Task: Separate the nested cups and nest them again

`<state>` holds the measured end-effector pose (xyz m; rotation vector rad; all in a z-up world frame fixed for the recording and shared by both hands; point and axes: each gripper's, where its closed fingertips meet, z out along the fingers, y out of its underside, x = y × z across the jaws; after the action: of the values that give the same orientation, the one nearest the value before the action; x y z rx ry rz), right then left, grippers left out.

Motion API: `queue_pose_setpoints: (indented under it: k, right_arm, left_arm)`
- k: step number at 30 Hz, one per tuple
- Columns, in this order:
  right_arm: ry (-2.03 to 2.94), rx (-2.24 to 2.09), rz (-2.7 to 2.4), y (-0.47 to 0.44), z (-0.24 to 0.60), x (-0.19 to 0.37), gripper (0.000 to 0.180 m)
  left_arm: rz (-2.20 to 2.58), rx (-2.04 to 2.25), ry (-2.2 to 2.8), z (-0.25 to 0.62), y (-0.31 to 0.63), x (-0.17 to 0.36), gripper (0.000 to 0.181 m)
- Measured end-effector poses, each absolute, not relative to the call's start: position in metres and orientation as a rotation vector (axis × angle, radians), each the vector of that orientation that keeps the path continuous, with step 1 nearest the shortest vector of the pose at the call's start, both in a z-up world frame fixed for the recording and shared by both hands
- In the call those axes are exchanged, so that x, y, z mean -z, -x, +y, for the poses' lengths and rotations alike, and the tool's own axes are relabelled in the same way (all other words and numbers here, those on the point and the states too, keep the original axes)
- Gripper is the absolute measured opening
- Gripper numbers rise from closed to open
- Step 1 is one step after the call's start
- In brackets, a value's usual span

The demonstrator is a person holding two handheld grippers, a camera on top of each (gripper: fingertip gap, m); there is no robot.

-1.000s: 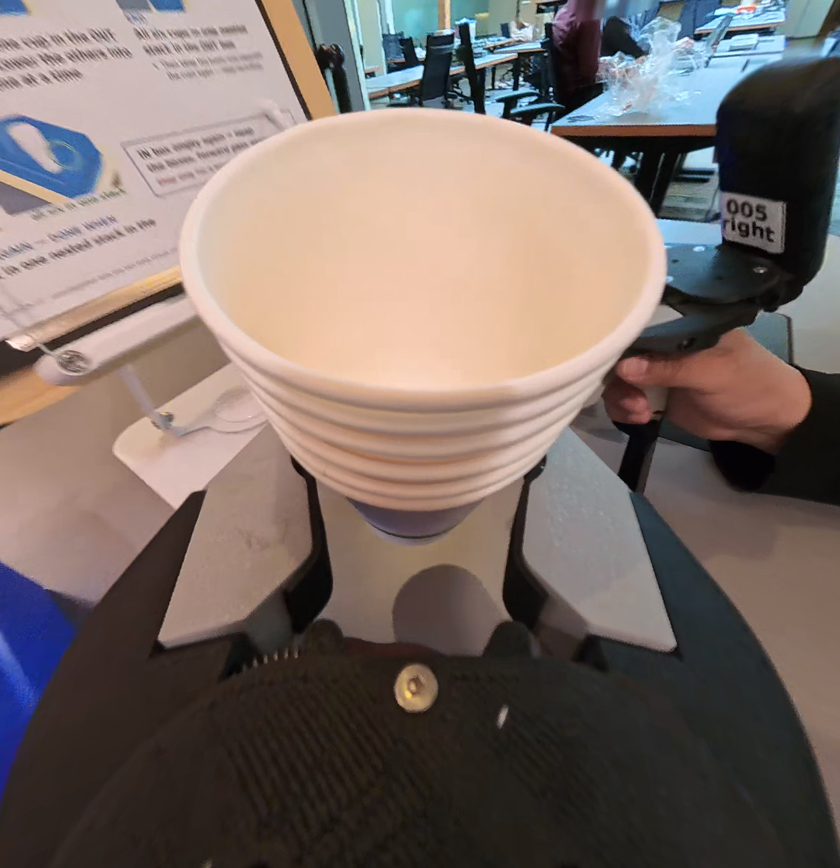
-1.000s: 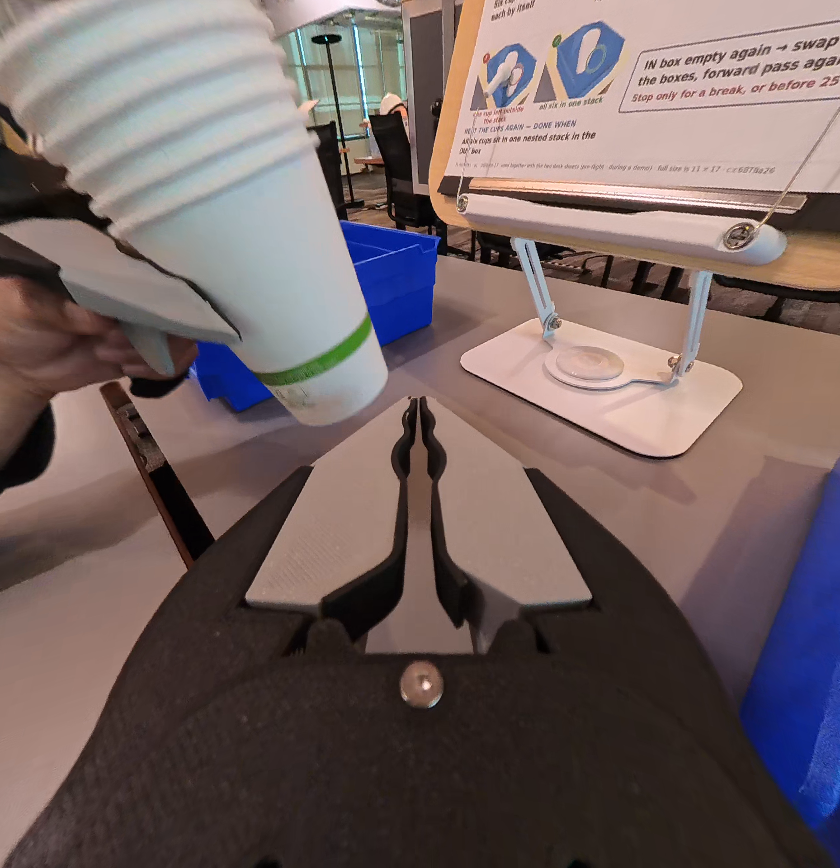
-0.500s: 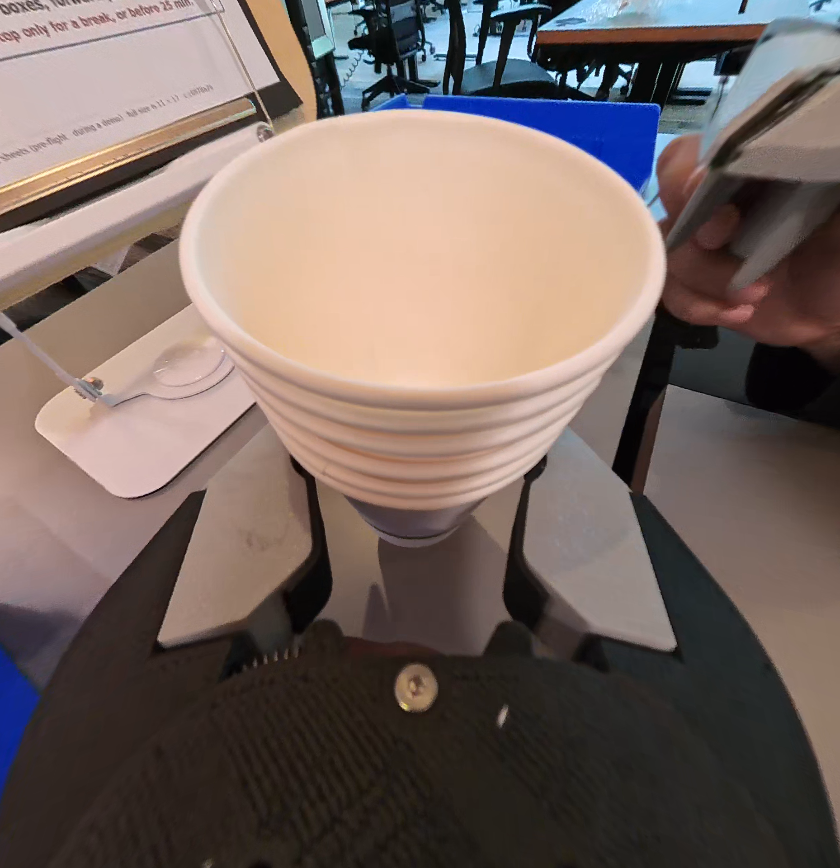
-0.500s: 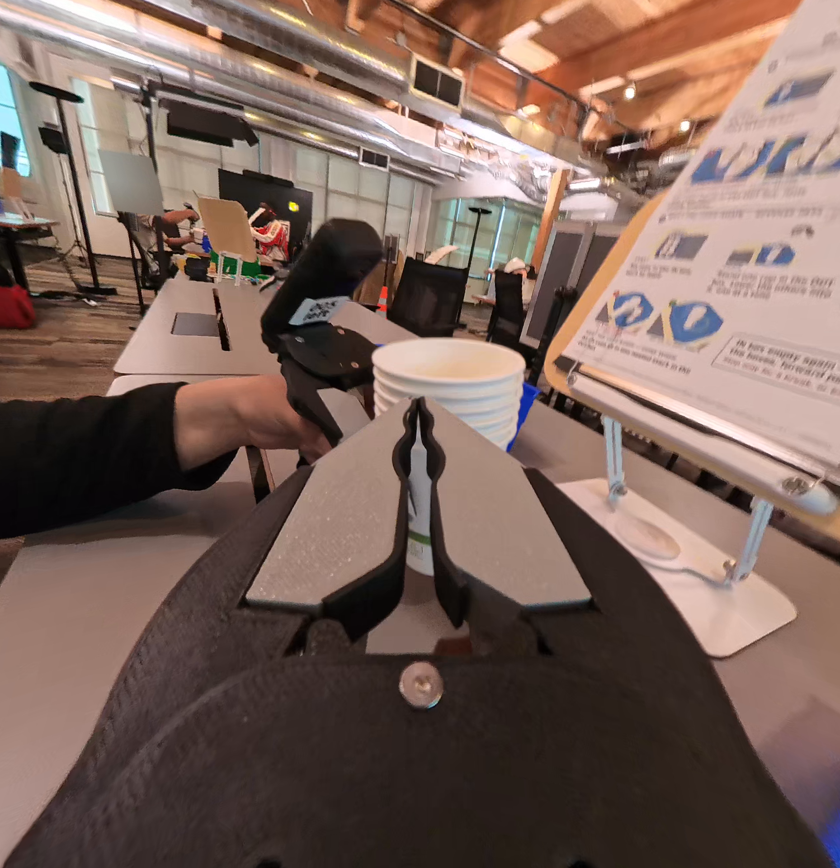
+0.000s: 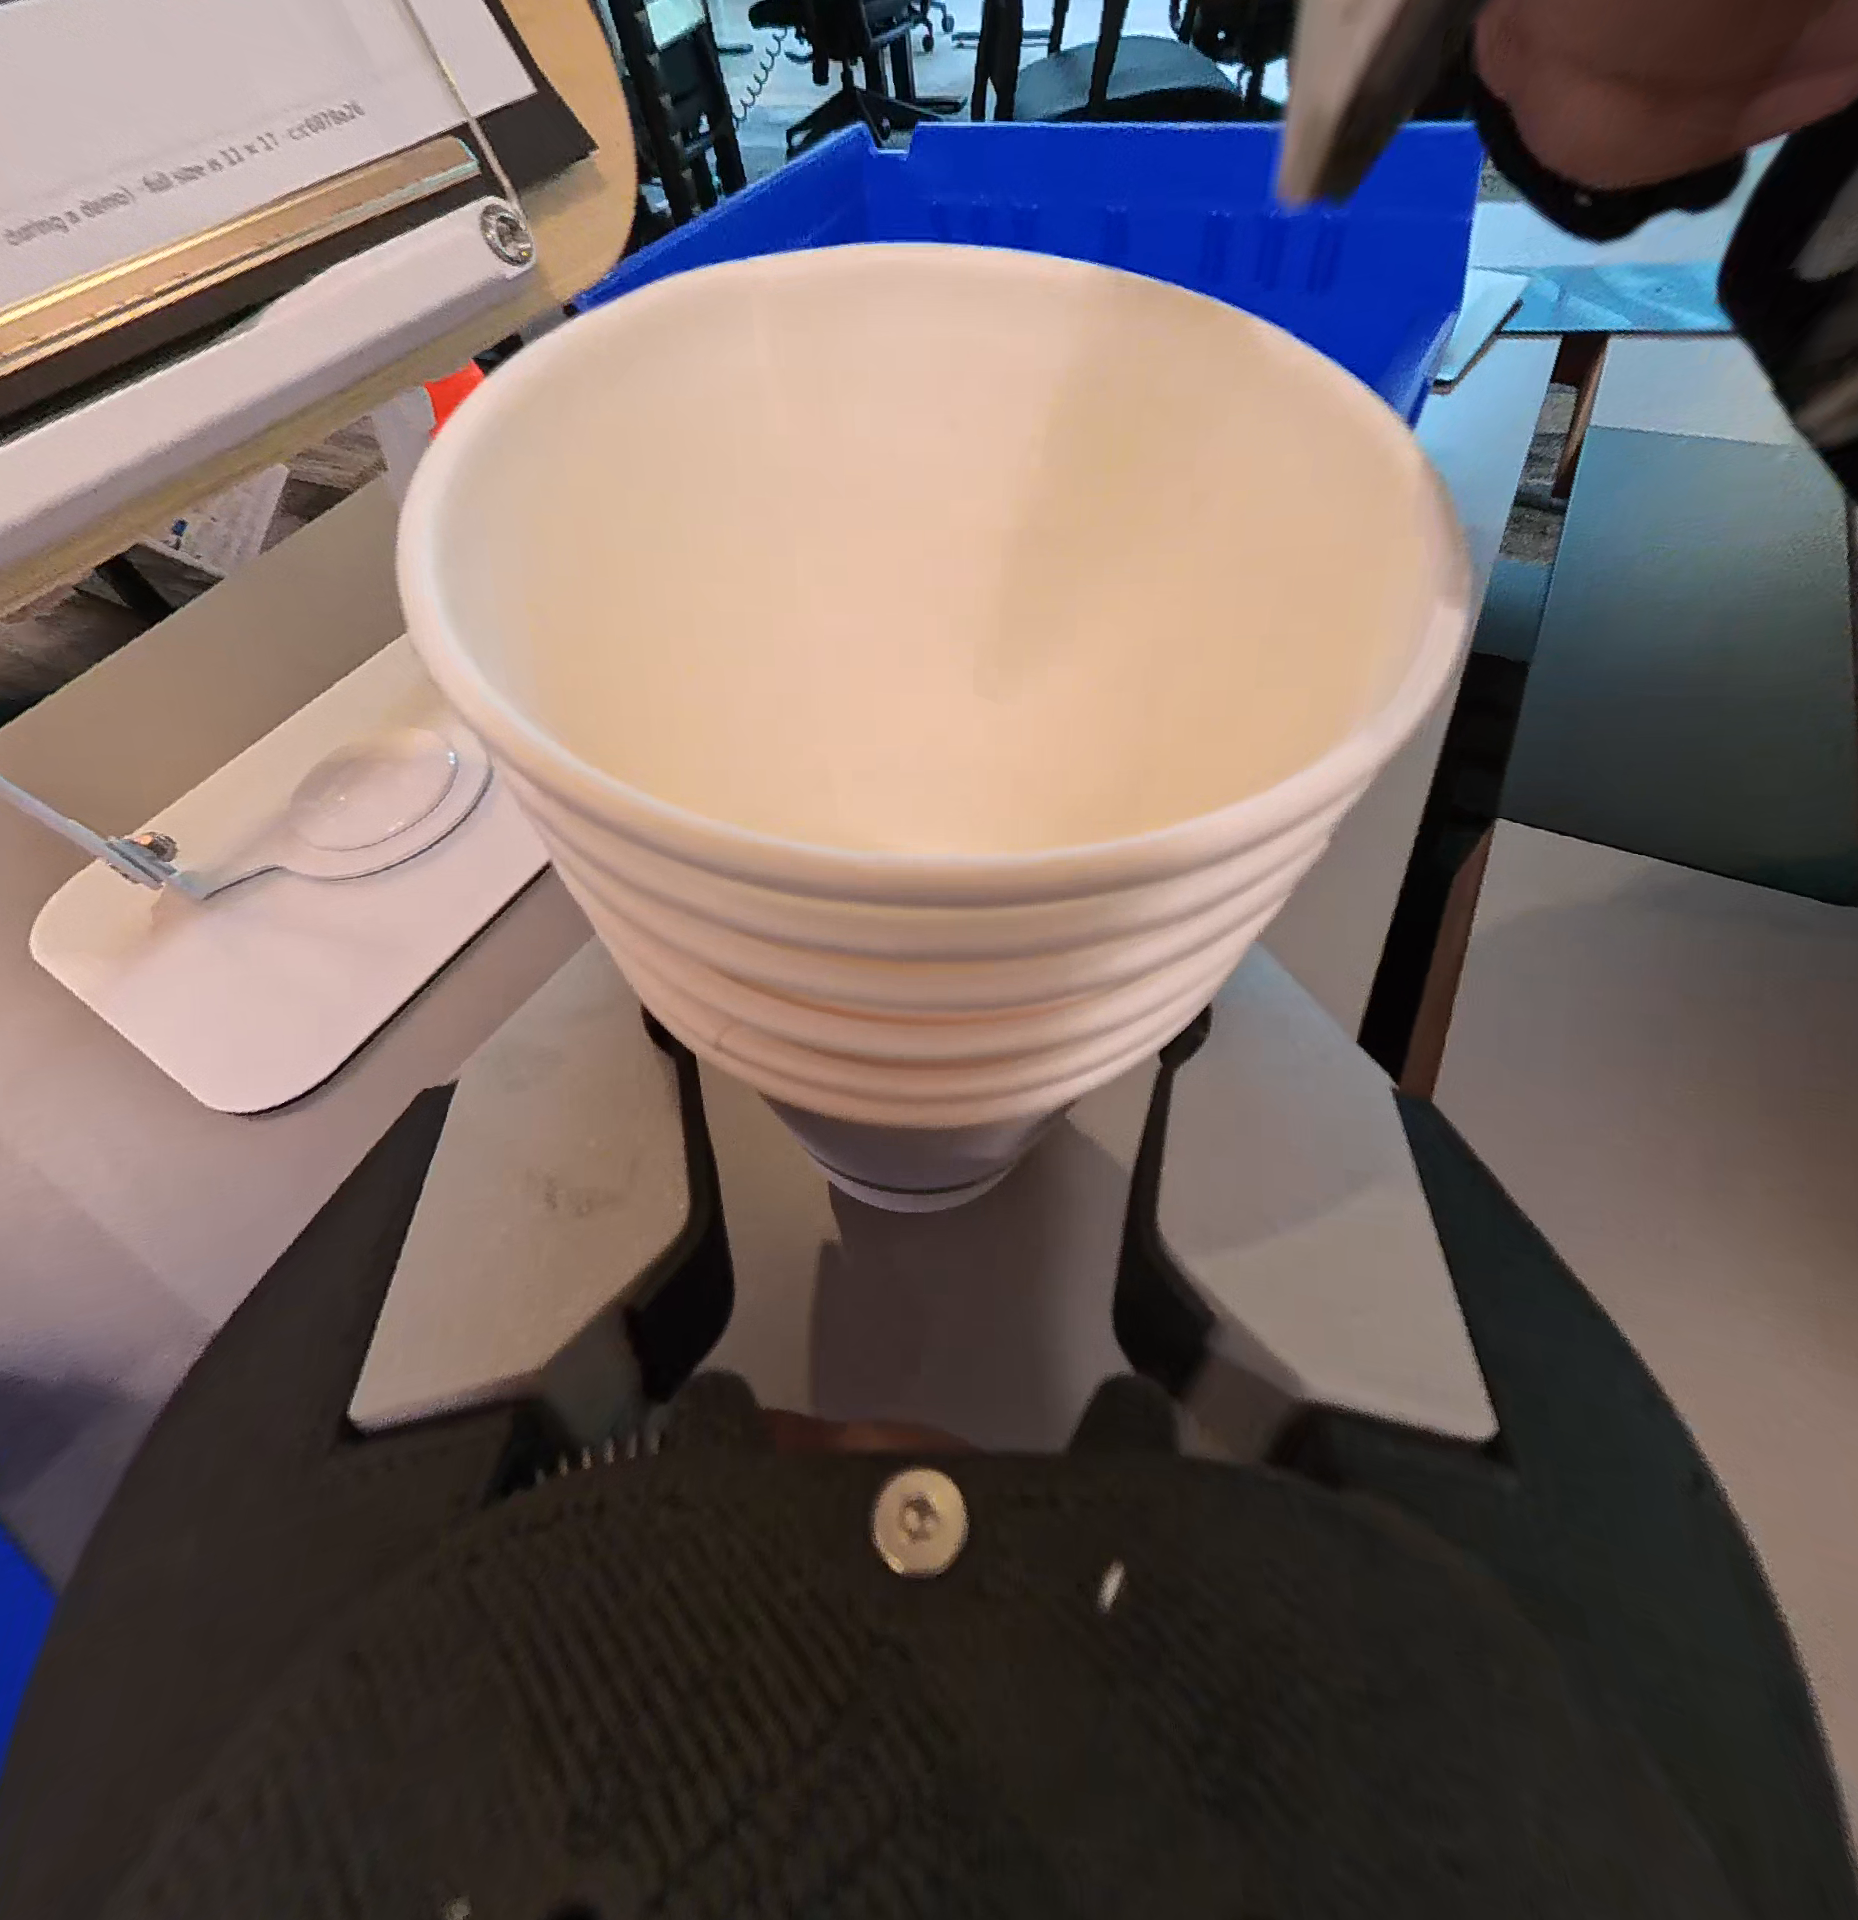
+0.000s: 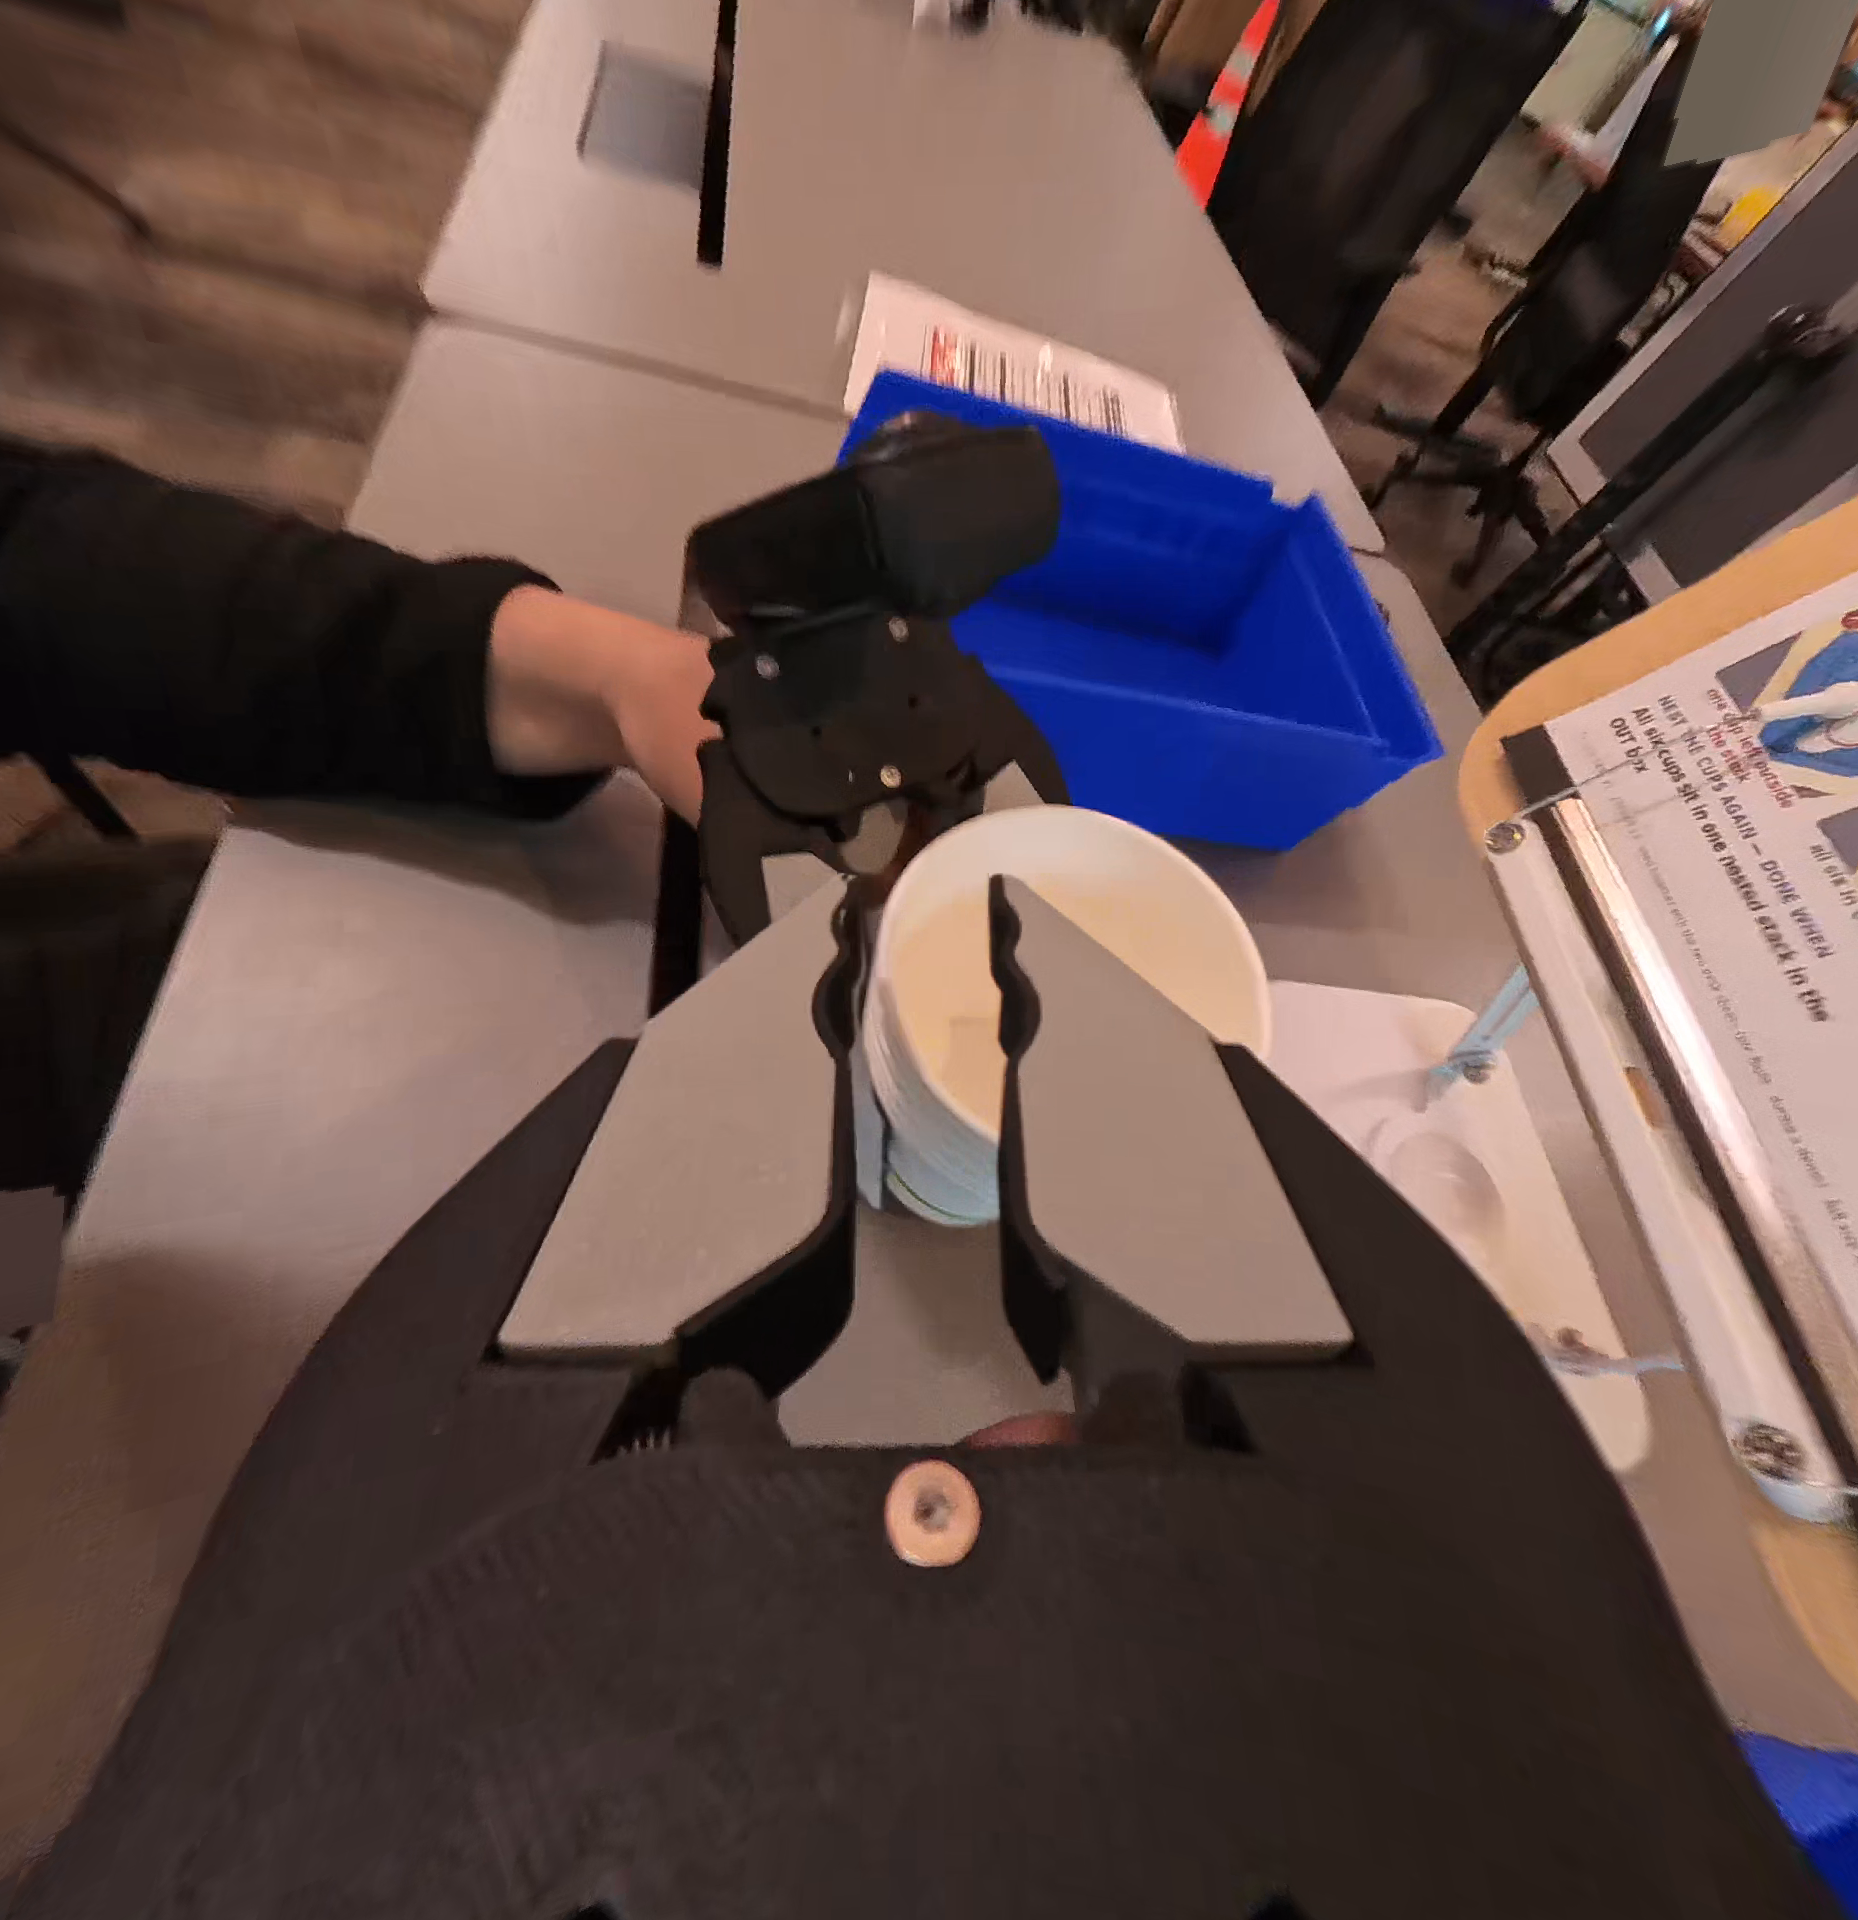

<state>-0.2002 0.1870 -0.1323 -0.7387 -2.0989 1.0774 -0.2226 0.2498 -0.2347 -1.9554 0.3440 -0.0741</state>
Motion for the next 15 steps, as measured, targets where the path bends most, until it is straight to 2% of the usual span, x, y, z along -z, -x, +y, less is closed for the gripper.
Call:
queue_pose_setpoints:
  k: [3,6,9,15]
  right_arm:
    - [0.706,-0.988,-2.121,0.211,0.189,0.133,0.008]
    - [0.688,-1.056,-2.142,0.214,0.177,0.132,0.004]
    - [0.735,-0.964,-2.153,0.218,0.184,0.137,0.014]
    - [0.742,-1.021,-2.227,0.216,0.179,0.136,0.01]
  left_arm:
    - [0.325,0.068,1.958,0.25,0.227,0.235,0.092]
    - [0.314,0.061,1.964,0.25,0.229,0.236,0.092]
    - [0.298,0.06,1.957,0.25,0.23,0.234,0.091]
    - [0.3,0.045,1.957,0.25,0.23,0.235,0.092]
